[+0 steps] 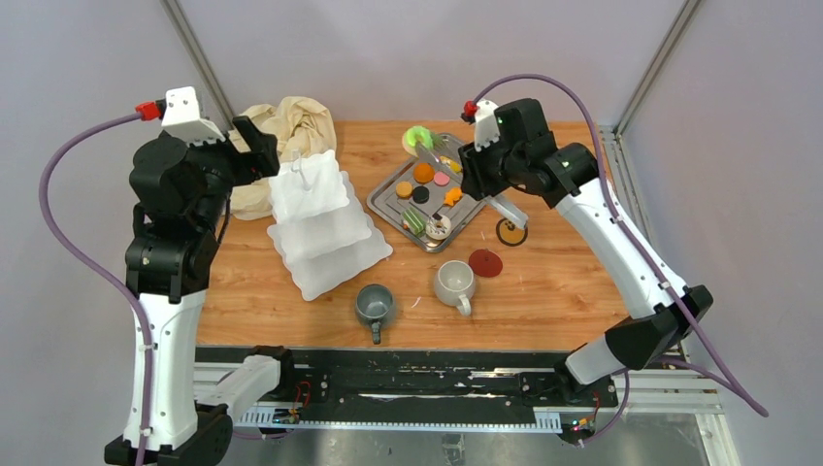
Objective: Serve the afternoon tea
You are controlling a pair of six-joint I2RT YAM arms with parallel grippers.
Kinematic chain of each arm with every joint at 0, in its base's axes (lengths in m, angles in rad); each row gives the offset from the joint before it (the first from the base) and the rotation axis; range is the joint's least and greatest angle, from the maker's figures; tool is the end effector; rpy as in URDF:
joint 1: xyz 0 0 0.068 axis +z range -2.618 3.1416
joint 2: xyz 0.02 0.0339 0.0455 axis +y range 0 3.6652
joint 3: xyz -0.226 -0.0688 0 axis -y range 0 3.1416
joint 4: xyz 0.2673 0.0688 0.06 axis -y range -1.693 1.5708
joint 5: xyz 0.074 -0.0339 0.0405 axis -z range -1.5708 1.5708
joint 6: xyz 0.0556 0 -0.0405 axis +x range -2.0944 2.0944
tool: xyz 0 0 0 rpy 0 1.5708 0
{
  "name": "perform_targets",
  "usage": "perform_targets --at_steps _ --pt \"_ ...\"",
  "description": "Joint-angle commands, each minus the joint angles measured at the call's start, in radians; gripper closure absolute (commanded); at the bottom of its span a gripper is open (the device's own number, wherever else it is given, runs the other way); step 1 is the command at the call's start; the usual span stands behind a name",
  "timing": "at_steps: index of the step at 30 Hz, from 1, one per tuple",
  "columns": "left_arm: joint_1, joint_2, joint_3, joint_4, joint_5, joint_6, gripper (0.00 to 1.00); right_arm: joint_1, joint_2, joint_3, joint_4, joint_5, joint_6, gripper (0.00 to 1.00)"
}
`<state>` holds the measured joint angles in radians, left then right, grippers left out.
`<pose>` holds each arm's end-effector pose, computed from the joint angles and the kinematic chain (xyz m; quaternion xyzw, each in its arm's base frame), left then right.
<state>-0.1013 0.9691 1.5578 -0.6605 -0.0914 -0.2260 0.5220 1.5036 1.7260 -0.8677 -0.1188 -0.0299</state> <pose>0.2095 -0.0162 0.4889 -0.0766 0.7279 -0.0779 0.6769 0.3049 0.1830 0.3788 -0.2689 0.8522 0.1601 0.4193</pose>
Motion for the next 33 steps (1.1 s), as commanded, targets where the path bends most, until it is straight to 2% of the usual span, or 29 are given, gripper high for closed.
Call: perform_targets --at_steps 1,10,19,33 --pt "-0.003 -0.015 0.021 -0.001 -0.058 -0.015 0.13 0.089 -0.019 0.078 0.101 -0.075 0.064 0.99" --pt "-0.003 -0.063 -0.002 -0.006 -0.146 -0.013 0.13 0.263 0.169 0.334 0.068 -0.061 0.033 0.98" --pt "-0.003 -0.076 0.027 0.003 -0.184 0.002 0.13 0.329 0.349 0.54 0.013 -0.059 0.023 0.98" --pt "-0.003 -0.09 -0.014 0.008 -0.191 0.015 0.13 0.384 0.411 0.574 -0.024 -0.079 -0.008 0.93"
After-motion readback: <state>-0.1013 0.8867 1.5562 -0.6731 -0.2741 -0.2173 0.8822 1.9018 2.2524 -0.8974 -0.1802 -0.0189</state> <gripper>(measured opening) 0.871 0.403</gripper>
